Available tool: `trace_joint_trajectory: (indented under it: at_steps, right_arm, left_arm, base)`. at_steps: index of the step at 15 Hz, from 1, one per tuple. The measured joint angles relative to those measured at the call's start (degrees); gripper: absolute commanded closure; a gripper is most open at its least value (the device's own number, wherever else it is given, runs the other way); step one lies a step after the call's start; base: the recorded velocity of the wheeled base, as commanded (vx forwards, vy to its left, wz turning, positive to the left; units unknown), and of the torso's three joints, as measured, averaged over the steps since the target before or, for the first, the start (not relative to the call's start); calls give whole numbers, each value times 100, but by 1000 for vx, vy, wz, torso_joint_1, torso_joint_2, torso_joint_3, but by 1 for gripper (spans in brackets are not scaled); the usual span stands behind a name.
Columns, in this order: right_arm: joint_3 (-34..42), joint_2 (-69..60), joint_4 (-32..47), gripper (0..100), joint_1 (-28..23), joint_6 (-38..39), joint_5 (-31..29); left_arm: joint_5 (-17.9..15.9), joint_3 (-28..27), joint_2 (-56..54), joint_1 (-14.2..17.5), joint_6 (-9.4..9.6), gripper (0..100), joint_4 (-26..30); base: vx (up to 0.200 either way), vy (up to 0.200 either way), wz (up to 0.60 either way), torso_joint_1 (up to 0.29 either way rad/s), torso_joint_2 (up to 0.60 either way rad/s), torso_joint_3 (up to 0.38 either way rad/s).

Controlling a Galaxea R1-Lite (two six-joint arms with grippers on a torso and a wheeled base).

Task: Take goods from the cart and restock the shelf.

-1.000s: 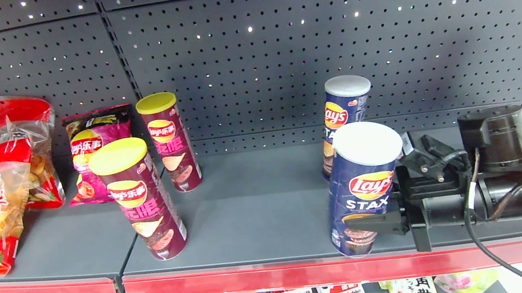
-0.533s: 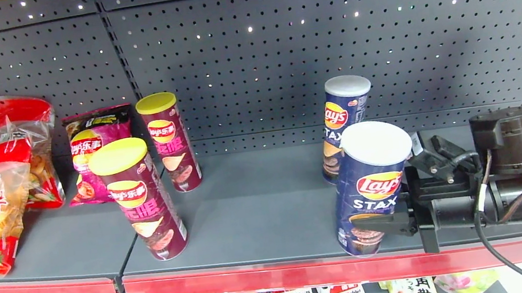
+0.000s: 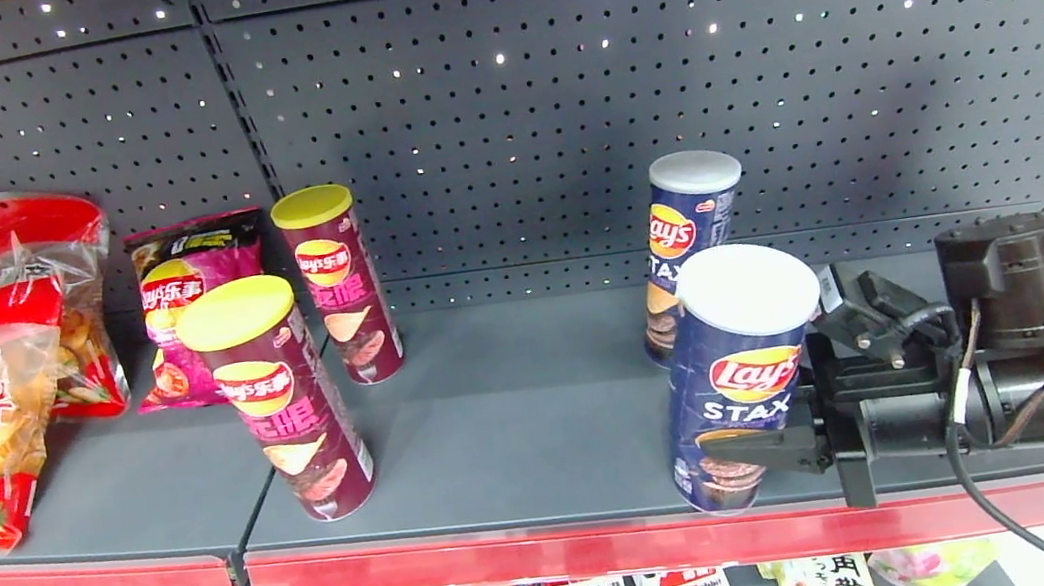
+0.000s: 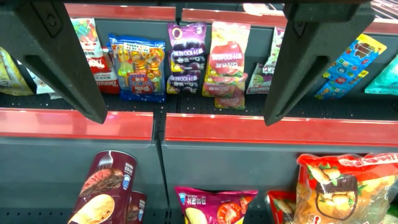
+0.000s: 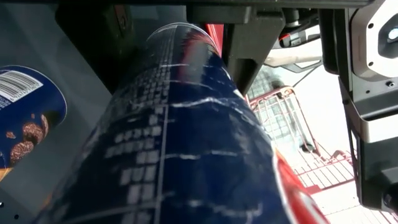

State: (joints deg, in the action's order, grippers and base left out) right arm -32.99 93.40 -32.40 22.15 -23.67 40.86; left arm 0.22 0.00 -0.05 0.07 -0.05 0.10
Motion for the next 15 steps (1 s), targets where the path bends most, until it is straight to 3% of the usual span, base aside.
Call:
trace_joint_trajectory:
  at_steps: [4, 5, 15]
  right_arm:
    - [17, 0, -6, 100, 11, -2, 5]
    - [17, 0, -9, 0, 11, -2, 9]
    - [319, -206, -33, 0, -232, 72, 0]
  left_arm:
    - [2, 0, 0, 0, 2, 0, 0]
    - [0, 0, 0, 0, 2, 0, 0]
    - [0, 0, 0, 0, 0, 0, 0]
  base:
    - [0, 0, 0, 0, 0, 0]
    - [0, 0, 0, 0, 0, 0]
    - [0, 0, 0, 0, 0, 0]
